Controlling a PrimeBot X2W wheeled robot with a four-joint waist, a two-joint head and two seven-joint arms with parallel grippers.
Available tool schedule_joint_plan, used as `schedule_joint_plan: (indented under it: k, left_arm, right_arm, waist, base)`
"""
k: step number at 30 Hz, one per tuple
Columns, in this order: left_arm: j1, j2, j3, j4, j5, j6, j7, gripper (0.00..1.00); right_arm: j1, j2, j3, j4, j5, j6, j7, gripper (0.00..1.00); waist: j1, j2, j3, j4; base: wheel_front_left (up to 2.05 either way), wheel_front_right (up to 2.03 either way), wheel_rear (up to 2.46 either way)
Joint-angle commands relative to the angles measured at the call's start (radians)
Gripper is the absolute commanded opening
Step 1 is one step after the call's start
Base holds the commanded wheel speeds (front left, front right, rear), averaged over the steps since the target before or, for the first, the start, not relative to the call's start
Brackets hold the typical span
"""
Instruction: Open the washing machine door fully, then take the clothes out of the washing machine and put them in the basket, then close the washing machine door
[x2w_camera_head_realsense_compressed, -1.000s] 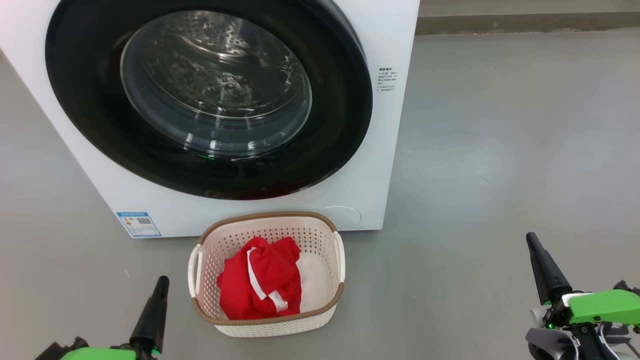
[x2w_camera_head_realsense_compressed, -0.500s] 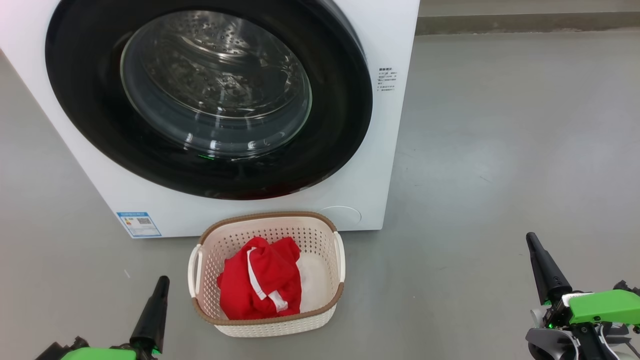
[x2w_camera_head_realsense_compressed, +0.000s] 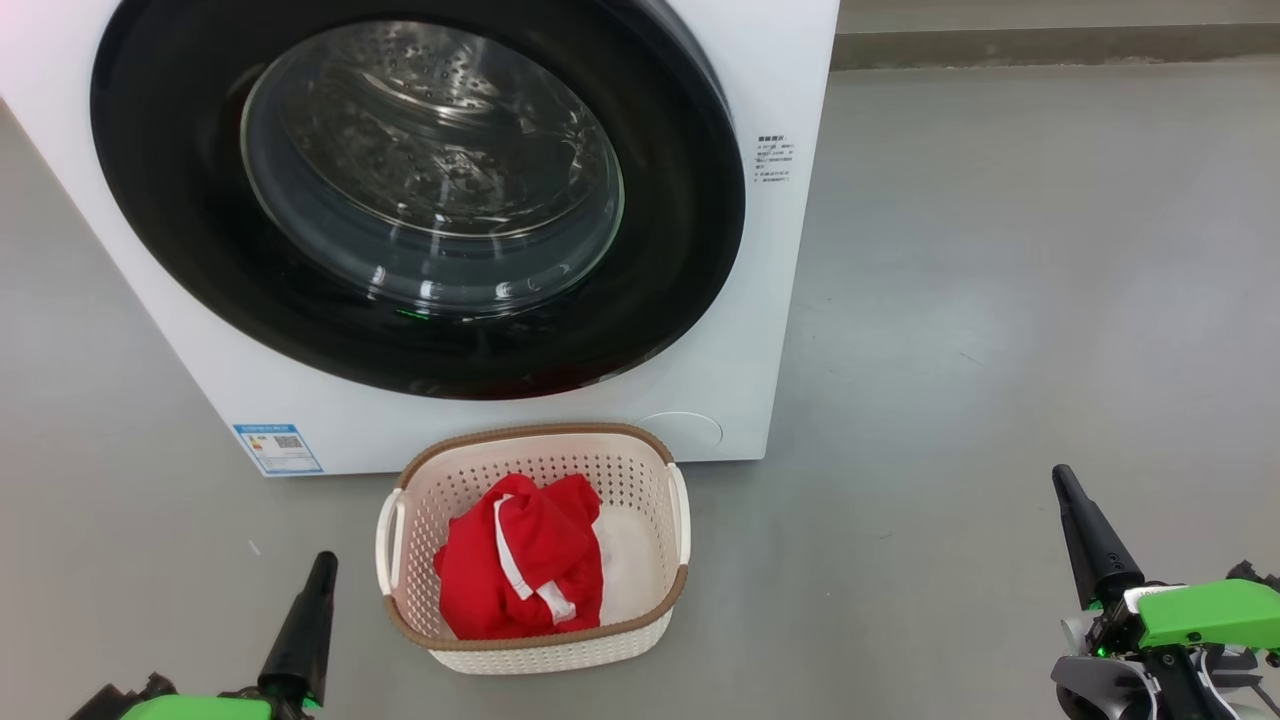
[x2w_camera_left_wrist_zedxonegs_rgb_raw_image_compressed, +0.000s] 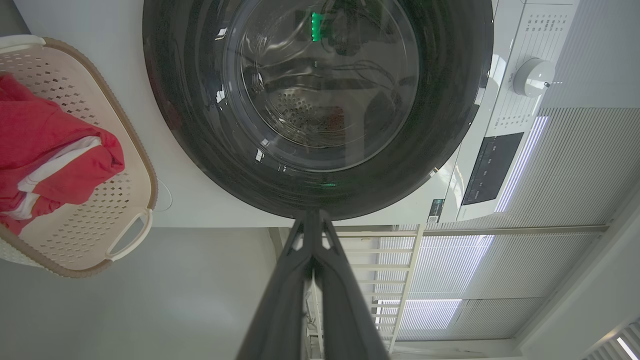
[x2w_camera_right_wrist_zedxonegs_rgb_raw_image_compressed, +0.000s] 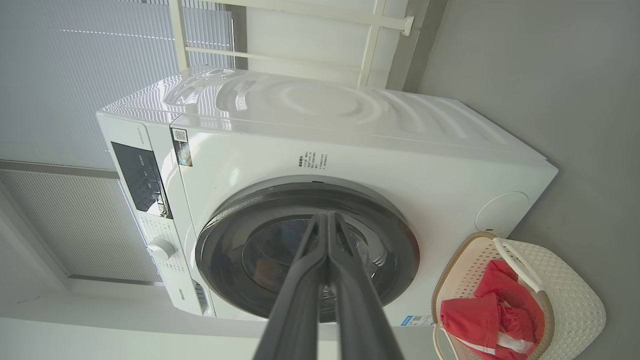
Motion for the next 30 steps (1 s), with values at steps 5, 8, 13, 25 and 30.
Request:
schedule_joint_plan:
  k: [5,8,13,25,30]
  left_arm:
    - [-0.043,0.015,0.039,-0.02,0.013,-0.011,0.005,0.0]
    - [-0.043,0.015,0.039,-0.02,0.013,-0.011,0.006,0.0]
    - [-0.043,0.014,0.04,-0.02,0.014,-0.011,0.007,0.0]
    - [-0.043,0.012,0.043,-0.02,0.016,-0.011,0.009,0.0]
    - [-0.043,0.011,0.044,-0.02,0.017,-0.011,0.009,0.0]
  right_arm:
    - [-0.049,-0.017,0.022,-0.025,0.003,0.0,0.007,0.0]
    - [-0.049,-0.017,0.022,-0.025,0.003,0.0,0.007,0.0]
    - [-0.049,-0.017,0.022,-0.025,0.003,0.0,0.007,0.0]
    - [-0.049,-0.017,0.022,-0.025,0.003,0.0,0.007,0.0]
    - [-0.049,-0.017,0.022,-0.025,0.003,0.0,0.007,0.0]
  waist:
    - [0.0,0.0,0.0,0.0]
    - [0.0,0.0,0.0,0.0]
    - [0.0,0.0,0.0,0.0]
    - [0.0,0.0,0.0,0.0]
    - [0.0,0.0,0.0,0.0]
  base:
    - [0.0,0.0,0.0]
    - [0.0,0.0,0.0]
    - [0.0,0.0,0.0]
    - [0.0,0.0,0.0]
    - [0.0,0.0,0.0]
